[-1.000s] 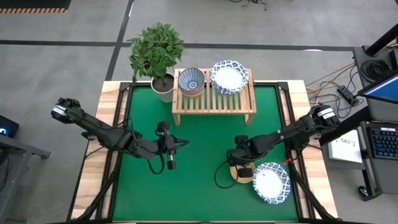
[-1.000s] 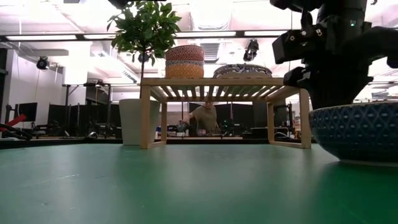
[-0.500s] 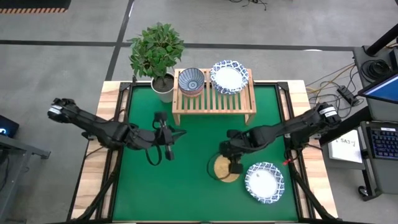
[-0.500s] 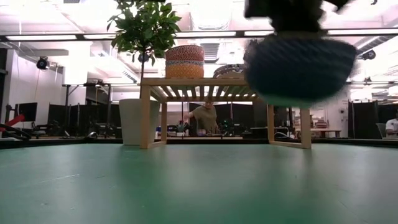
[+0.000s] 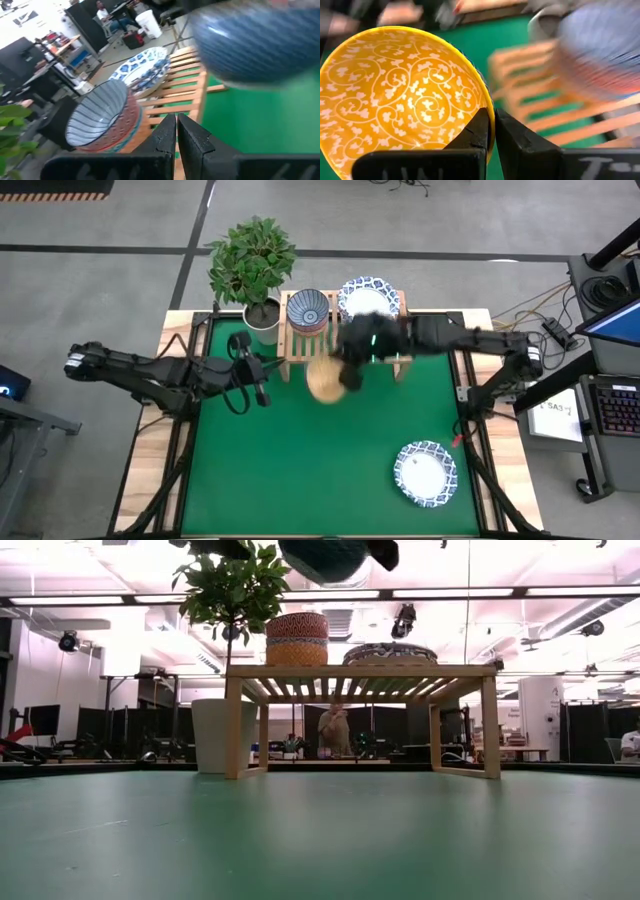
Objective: Place and stack bowls onto a shelf
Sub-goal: Stack the yellow patterned bowl on top the dark blue patterned bowl on the shelf
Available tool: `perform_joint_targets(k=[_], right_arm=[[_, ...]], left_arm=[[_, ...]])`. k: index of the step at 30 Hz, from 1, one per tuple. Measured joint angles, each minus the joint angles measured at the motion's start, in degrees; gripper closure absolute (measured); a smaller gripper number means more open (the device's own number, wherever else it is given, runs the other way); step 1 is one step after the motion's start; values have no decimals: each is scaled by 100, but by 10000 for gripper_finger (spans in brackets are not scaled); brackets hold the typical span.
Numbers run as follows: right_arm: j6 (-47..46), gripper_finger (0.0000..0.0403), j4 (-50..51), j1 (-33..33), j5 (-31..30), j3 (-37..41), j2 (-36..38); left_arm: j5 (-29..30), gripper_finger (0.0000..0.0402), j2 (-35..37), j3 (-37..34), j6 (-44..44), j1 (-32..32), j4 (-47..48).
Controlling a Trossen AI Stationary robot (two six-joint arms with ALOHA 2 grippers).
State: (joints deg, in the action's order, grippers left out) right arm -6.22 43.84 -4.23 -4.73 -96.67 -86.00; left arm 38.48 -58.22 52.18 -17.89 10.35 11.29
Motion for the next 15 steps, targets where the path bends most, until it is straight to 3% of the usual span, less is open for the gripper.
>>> perform_joint_targets(k=[11,15], right_arm=[[187,390,-558,-1858,48,-1134,-274],[25,390,-556,-2180,339,-1528,-757]], left_arm=[[-67,402,-65,-20,-389,-661,-20],[-538,402,-116,-20,-459,-1076,-87]])
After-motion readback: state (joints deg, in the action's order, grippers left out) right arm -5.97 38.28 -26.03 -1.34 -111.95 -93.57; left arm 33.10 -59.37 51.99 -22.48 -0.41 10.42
